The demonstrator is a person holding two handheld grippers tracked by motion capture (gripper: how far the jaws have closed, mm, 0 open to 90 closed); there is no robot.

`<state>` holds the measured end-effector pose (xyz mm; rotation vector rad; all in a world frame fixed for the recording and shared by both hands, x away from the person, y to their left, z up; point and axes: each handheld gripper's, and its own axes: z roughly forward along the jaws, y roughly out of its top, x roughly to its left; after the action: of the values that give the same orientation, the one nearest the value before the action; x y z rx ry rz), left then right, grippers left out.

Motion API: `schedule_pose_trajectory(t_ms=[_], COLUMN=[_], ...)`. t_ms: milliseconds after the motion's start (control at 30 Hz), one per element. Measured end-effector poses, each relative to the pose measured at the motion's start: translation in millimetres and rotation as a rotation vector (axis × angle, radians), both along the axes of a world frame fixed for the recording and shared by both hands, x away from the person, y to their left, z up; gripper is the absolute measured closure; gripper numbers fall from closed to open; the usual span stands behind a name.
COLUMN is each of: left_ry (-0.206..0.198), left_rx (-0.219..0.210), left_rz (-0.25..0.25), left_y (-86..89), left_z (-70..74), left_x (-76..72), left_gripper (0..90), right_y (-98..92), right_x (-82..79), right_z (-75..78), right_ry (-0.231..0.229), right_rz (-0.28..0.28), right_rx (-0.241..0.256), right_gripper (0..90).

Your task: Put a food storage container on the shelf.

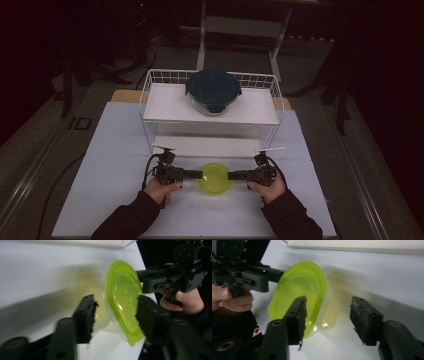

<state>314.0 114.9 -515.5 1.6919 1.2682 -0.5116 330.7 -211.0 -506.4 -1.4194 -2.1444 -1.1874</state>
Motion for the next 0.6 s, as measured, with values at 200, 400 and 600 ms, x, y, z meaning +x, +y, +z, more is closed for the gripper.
schedule_pose_trajectory(t_ms=[200, 400, 600], left_ry=[0.031, 0.017, 0.007], left_rx=[0.005, 0.017, 0.03], left_rz=[-0.046, -0.059, -0.049], left_y=[-5.7, -7.2, -9.2], left_z=[-3.0, 0.4, 3.1], left_x=[-5.6, -9.6, -16.1], left_gripper=[69.6, 74.2, 77.0], right_y=[2.6, 6.3, 6.2], right_x=[-2.2, -6.6, -13.1], right_z=[-0.7, 2.4, 5.0], right_ry=[0.03, 0.027, 0.022], right_rz=[0.007, 0.027, 0.034], right_rx=[0.007, 0.008, 0.004], right_gripper=[65.5, 74.9, 76.8])
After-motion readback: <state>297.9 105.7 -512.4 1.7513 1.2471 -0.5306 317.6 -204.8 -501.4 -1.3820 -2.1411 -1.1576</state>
